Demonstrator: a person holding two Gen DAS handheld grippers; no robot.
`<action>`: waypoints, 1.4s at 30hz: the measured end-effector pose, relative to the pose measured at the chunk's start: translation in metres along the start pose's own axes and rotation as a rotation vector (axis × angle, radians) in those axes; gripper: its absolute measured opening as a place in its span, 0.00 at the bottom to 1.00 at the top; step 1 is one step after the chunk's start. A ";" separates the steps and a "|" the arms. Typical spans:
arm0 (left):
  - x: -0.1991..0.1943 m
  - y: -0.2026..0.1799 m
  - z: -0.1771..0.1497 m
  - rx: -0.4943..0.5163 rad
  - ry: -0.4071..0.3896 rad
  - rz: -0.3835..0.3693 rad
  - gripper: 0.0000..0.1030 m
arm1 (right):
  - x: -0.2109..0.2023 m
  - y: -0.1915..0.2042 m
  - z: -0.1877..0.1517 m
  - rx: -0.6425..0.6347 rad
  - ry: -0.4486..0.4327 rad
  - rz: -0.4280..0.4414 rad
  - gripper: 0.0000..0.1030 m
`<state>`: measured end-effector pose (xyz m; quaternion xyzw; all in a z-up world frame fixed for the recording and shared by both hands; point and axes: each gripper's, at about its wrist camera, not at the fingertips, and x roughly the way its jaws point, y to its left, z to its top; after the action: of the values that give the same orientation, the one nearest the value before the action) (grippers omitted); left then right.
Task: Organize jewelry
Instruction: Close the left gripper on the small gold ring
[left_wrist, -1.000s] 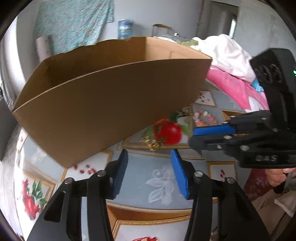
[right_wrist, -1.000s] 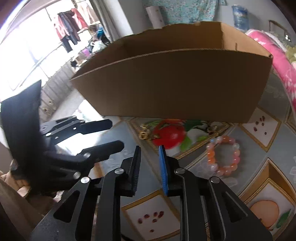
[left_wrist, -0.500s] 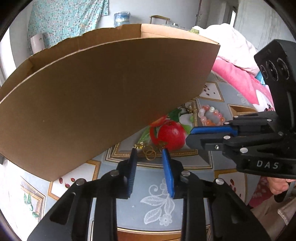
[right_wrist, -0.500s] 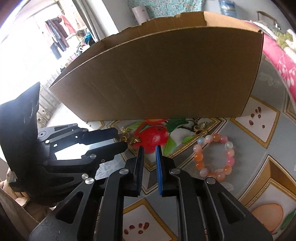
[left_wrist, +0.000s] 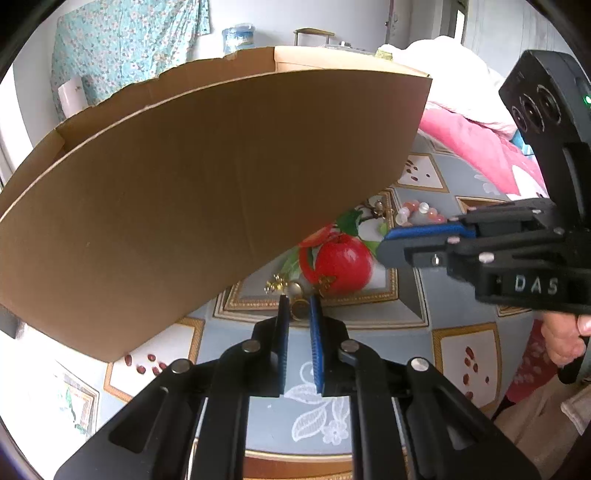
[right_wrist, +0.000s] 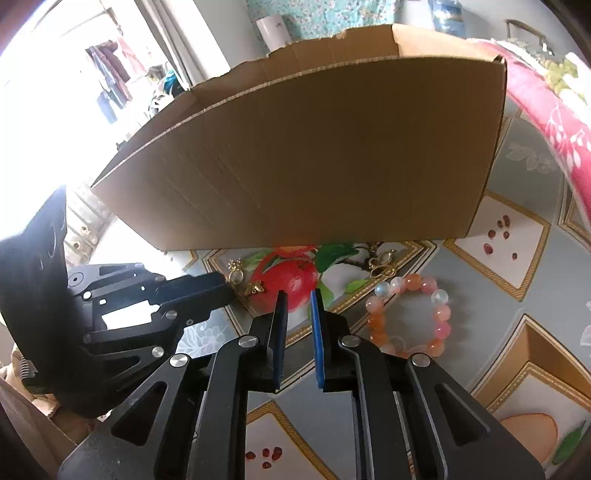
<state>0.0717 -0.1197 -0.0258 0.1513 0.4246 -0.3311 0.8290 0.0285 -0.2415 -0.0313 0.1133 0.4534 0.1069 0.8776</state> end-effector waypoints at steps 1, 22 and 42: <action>-0.002 0.001 -0.002 -0.002 0.002 -0.003 0.10 | -0.004 -0.003 0.002 -0.001 -0.002 0.001 0.11; -0.027 0.029 -0.035 -0.101 0.007 0.054 0.10 | 0.034 0.060 0.023 -0.285 0.069 -0.019 0.16; -0.033 0.038 -0.041 -0.108 -0.015 0.027 0.10 | 0.042 0.081 0.025 -0.362 0.104 -0.111 0.08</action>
<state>0.0588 -0.0560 -0.0244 0.1096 0.4336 -0.2975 0.8435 0.0662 -0.1543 -0.0258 -0.0774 0.4770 0.1438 0.8636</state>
